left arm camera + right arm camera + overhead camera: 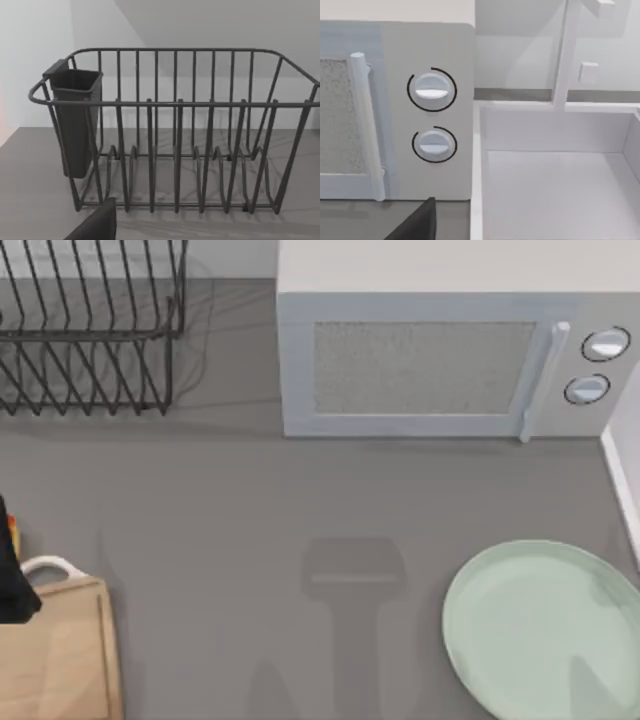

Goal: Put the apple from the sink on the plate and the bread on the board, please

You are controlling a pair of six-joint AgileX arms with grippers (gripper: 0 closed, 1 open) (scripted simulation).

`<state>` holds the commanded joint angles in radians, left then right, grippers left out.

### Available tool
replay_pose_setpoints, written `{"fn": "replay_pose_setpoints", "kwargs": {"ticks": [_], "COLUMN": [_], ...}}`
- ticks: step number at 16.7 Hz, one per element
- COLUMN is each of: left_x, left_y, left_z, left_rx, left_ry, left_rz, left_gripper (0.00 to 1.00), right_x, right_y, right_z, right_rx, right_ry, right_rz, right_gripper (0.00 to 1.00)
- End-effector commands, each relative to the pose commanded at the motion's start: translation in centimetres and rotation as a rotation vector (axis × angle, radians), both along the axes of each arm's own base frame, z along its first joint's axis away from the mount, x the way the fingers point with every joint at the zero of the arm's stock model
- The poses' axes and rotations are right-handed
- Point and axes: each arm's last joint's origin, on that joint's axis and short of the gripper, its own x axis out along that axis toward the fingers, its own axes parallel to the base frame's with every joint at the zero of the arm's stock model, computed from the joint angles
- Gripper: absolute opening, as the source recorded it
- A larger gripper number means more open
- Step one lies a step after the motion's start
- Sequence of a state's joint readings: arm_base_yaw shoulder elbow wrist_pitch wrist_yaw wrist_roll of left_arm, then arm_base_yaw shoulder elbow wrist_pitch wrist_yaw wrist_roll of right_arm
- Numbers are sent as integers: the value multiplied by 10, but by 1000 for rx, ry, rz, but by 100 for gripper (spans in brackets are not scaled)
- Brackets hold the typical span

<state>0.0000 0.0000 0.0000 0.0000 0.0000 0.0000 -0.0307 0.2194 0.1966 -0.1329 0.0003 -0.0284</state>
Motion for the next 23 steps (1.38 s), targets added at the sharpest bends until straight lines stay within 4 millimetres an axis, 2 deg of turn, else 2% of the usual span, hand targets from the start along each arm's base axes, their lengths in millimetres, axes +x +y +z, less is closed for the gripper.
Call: {"fn": "replay_pose_setpoints", "kwargs": {"ticks": [2, 4, 7, 9, 12, 16, 19, 23], "left_x": [0, 0, 0, 0, 0, 0, 0, 0], "left_y": [0, 0, 0, 0, 0, 0, 0, 0], "left_z": [0, 0, 0, 0, 0, 0, 0, 0], "left_rx": [0, 0, 0, 0, 0, 0, 0, 0], "left_ry": [0, 0, 0, 0, 0, 0, 0, 0], "left_rz": [0, 0, 0, 0, 0, 0, 0, 0], "left_gripper": [100, 100, 100, 100, 100, 100, 100, 100], "right_x": [11, 30, 74, 111, 170, 233, 260, 273], "right_y": [-2, -6, -15, -24, -41, -65, -78, -86], "right_z": [20, 40, 60, 64, 51, 10, -20, -38], "right_rx": [-13, -25, -34, -33, -20, 12, 35, 50], "right_ry": [115, 256, 498, 669, 921, 1201, 1341, 1414], "right_rz": [-15, -30, -46, -51, -49, -32, -17, -7], "right_gripper": [100, 100, 100, 100, 100, 100, 100, 100]}}
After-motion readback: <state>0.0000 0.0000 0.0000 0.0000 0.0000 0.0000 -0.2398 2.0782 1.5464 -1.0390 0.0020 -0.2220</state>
